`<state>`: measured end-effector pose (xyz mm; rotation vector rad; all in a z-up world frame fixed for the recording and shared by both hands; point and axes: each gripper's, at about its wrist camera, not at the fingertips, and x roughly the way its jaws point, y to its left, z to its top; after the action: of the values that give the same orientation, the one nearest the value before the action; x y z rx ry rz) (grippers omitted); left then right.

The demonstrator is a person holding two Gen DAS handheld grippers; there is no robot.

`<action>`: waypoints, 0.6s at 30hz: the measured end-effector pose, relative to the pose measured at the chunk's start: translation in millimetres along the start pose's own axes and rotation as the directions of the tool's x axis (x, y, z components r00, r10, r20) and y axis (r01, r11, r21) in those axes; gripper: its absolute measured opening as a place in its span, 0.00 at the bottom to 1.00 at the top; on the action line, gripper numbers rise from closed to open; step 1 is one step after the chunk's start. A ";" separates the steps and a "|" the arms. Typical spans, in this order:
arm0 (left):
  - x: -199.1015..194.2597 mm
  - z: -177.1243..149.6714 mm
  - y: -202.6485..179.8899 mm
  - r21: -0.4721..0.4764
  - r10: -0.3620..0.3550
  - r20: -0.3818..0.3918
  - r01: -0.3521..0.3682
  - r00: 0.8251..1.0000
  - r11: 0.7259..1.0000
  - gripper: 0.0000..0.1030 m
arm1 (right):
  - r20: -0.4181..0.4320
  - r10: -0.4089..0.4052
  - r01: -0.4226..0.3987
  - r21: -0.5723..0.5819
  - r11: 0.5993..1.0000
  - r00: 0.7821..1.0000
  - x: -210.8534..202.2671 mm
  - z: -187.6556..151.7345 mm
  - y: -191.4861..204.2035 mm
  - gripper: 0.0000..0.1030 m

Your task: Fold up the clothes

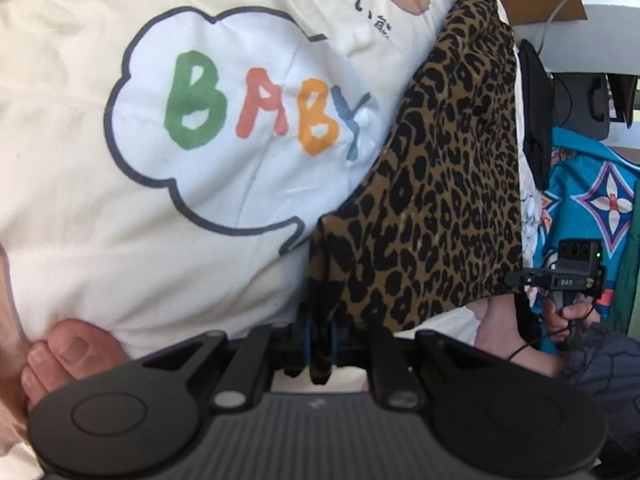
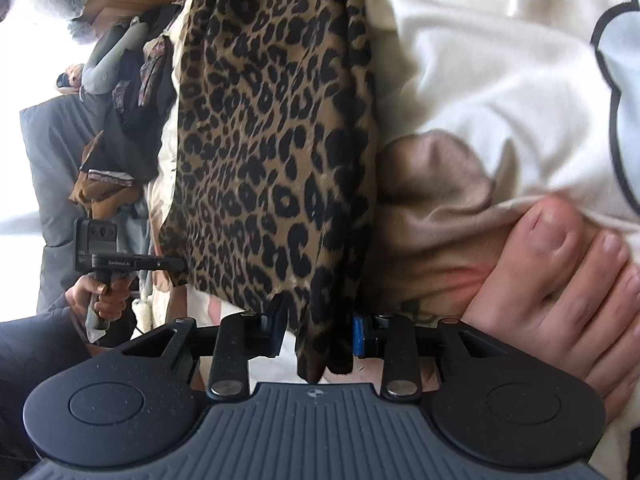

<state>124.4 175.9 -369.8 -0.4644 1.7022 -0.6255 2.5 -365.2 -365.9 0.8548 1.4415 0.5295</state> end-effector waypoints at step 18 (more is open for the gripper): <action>-30.1 -6.1 -32.6 0.053 -0.112 -0.041 0.114 0.993 0.992 0.07 | 0.102 0.096 -0.086 -0.094 0.992 0.990 -57.0 -15.2 19.5 0.06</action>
<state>124.1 170.0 -325.4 -0.5149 1.6983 -0.7654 -14.3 -394.3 -313.6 0.8674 1.2773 0.6046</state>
